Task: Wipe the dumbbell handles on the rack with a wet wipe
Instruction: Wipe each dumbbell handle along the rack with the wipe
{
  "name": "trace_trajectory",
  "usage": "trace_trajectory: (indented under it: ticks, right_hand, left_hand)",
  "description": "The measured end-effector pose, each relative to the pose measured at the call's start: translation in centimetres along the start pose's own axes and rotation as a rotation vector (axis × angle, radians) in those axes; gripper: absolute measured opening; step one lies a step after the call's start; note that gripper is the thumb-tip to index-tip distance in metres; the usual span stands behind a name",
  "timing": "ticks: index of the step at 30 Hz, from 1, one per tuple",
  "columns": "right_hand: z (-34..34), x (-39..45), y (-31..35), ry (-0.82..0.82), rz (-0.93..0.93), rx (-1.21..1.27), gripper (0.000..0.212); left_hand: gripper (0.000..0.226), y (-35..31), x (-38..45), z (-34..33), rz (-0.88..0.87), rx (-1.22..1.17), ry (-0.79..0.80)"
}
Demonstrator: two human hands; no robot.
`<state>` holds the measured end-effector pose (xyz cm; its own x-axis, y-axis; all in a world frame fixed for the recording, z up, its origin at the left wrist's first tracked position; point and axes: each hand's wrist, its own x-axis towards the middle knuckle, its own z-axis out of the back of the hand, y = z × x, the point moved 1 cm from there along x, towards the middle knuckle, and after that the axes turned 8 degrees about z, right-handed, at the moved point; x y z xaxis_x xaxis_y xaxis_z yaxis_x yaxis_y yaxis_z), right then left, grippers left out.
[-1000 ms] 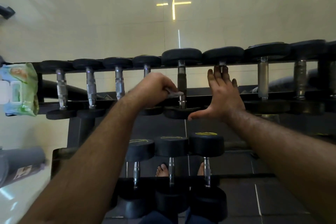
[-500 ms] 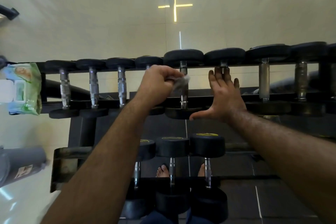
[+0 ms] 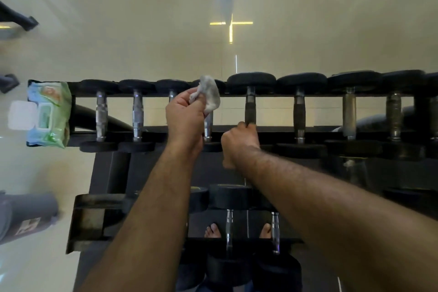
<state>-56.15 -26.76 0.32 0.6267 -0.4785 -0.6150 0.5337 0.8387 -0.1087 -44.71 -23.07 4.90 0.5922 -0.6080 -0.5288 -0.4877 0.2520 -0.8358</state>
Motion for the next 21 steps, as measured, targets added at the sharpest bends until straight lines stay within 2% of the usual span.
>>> trace_trajectory:
  ticks: [3, 7, 12, 15, 17, 21]
  right_hand:
    - [-0.8, 1.1, 1.4, 0.068, -0.106, -0.091, 0.027]
    - [-1.9, 1.1, 1.2, -0.083, -0.093, -0.03, 0.019]
    - [-5.2, -1.2, -2.2, -0.357, -0.027, 0.273, 0.018]
    - [-7.8, -2.6, -4.2, -0.527, -0.013, 0.603, 0.038]
    - [-7.9, -2.8, -4.7, -0.515, -0.022, 0.68, 0.045]
    - [-6.3, -3.1, -5.0, -0.385, 0.033, 0.675, 0.053]
  left_hand:
    - [0.007, -0.6, -0.1, 1.1, 0.018, -0.083, -0.019]
    - [0.011, -1.0, 0.1, 2.9, 0.051, -0.176, -0.05]
    - [0.011, -0.7, 0.0, 3.4, 0.081, -0.228, -0.059]
    - [0.007, -0.5, 0.2, 2.6, 0.113, -0.232, -0.039]
    - [0.009, -0.6, 0.4, 1.8, 0.121, -0.211, -0.033]
    - [0.007, -0.7, 0.6, 0.3, 0.108, -0.136, -0.002]
